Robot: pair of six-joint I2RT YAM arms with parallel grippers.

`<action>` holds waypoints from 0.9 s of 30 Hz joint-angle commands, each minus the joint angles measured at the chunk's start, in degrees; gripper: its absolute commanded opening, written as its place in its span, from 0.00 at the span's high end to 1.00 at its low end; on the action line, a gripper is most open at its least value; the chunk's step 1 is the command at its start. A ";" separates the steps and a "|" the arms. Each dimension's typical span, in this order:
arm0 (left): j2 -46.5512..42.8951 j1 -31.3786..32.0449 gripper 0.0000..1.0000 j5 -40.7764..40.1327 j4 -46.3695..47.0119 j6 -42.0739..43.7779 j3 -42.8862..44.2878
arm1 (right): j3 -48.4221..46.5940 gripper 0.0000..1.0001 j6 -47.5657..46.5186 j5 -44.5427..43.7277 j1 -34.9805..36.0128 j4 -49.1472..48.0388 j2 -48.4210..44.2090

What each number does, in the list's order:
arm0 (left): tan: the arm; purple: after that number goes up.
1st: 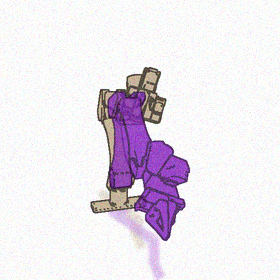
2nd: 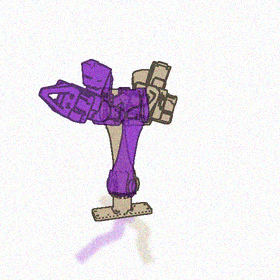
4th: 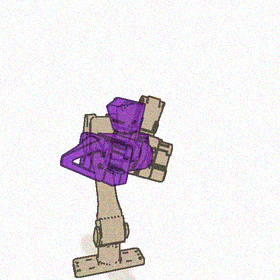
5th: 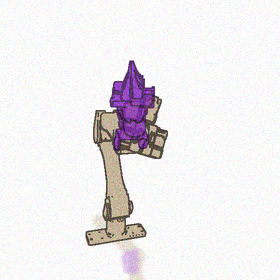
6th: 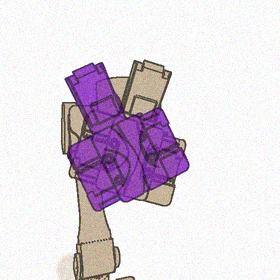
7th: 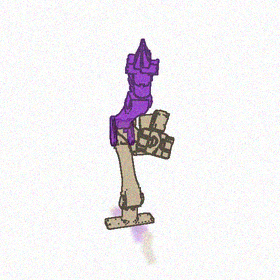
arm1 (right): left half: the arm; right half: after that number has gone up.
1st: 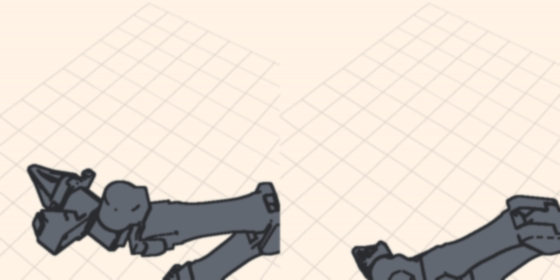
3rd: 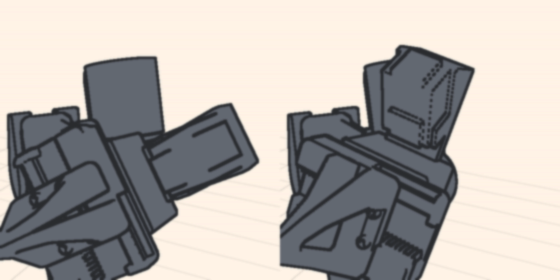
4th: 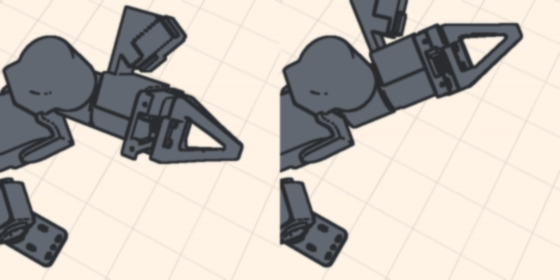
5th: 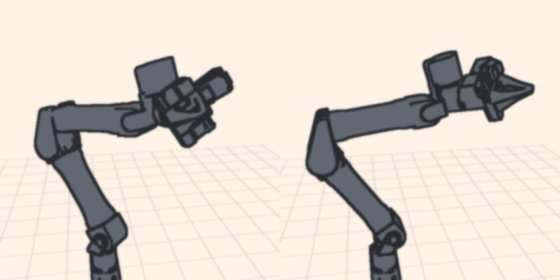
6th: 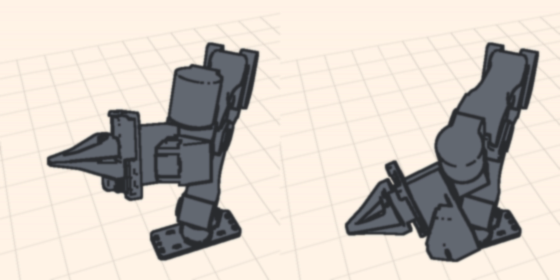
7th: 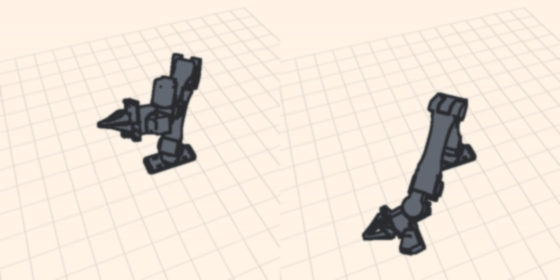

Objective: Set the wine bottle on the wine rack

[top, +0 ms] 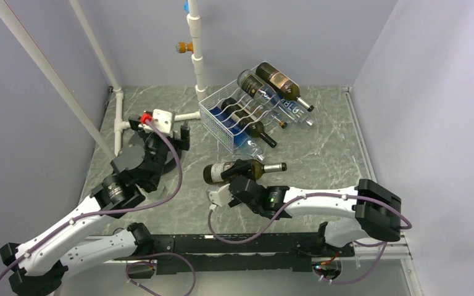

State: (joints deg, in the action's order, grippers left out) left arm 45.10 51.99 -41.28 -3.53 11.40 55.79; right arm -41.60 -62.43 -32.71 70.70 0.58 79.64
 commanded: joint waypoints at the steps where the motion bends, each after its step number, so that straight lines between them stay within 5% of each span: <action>1: -4.44 -0.15 0.05 -6.75 10.16 1.28 -3.03 | -0.26 1.00 12.54 1.50 -2.09 -11.69 -5.31; 27: -6.28 -0.45 0.06 -8.56 15.88 4.80 -6.42 | 3.39 1.00 36.82 18.52 -11.56 -20.41 -15.37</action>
State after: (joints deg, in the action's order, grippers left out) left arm 39.86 51.81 -48.97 8.97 15.38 49.82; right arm -35.29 -30.28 -17.85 60.51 -10.83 67.59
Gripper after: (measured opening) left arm 0.941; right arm 0.793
